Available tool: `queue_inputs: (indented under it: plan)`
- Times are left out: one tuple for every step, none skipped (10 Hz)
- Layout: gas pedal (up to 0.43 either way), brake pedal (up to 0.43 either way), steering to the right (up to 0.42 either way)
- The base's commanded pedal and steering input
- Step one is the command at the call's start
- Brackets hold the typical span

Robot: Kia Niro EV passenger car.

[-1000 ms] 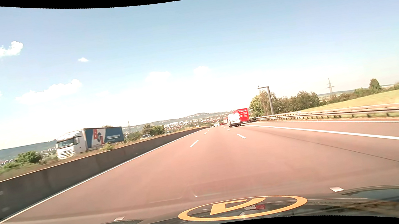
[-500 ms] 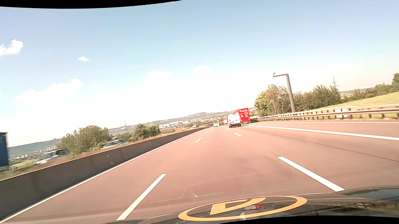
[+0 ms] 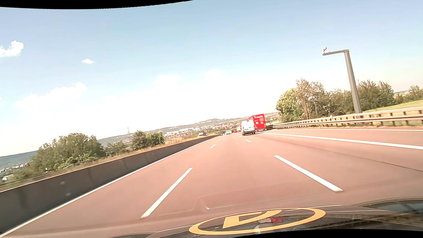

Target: Follow the waypoints while adhering to traffic rules and regulations

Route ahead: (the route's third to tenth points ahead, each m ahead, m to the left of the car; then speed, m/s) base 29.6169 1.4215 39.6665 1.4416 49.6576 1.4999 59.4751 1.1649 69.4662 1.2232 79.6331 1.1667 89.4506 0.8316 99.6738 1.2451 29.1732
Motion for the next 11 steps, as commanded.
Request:
queue_inputs:
  plan:
    - [0.209,0.000,0.000]
    - [0.209,0.000,0.000]
    - [0.209,0.000,0.000]
    - [0.209,0.000,0.000]
    - [0.209,0.000,0.000]
    - [0.209,0.000,-0.001]
    - [0.209,0.000,-0.002]
    - [0.209,0.000,-0.002]
    - [0.228,0.000,-0.002]
    - [0.240,0.000,-0.002]
    - [0.240,0.000,-0.002]
